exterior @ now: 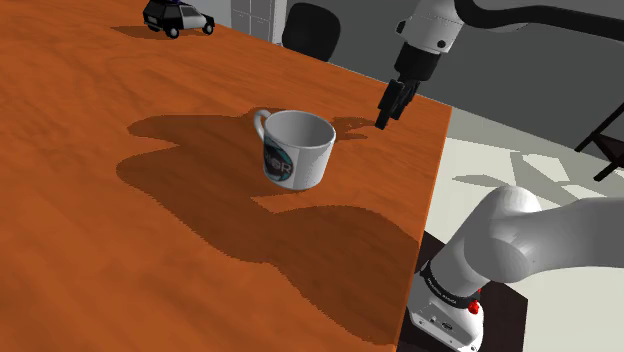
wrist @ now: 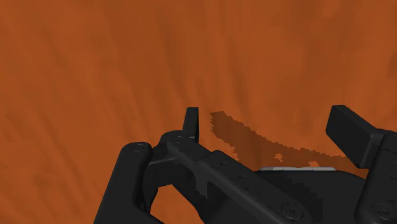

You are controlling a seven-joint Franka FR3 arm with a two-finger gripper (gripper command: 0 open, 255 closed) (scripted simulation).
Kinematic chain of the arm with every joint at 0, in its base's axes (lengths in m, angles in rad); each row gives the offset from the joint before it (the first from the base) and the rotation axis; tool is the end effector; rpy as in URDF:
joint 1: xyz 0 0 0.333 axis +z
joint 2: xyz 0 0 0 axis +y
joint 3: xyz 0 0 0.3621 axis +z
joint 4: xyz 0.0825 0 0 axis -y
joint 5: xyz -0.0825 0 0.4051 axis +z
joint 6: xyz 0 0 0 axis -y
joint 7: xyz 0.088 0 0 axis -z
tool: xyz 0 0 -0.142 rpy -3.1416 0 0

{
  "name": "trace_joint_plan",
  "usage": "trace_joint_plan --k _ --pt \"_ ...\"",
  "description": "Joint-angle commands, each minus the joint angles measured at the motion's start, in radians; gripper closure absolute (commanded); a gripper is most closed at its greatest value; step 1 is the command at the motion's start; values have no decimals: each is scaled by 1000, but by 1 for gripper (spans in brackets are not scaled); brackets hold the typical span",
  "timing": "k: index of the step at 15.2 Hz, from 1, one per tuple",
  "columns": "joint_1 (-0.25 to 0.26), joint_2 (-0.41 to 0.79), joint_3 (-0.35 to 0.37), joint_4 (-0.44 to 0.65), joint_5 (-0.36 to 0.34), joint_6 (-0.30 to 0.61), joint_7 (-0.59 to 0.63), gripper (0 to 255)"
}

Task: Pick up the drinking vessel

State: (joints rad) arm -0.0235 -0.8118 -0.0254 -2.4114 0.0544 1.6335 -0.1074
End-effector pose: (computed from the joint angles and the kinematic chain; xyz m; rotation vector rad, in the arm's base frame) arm 0.2941 -0.0091 0.5742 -3.0694 -0.0977 -0.0599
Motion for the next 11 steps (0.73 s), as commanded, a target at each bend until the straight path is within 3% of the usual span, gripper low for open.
trace_joint_plan --k 1,11 --pt "0 0 0 0 0 0 0 0" --pt "60 117 211 203 121 -77 248 0"
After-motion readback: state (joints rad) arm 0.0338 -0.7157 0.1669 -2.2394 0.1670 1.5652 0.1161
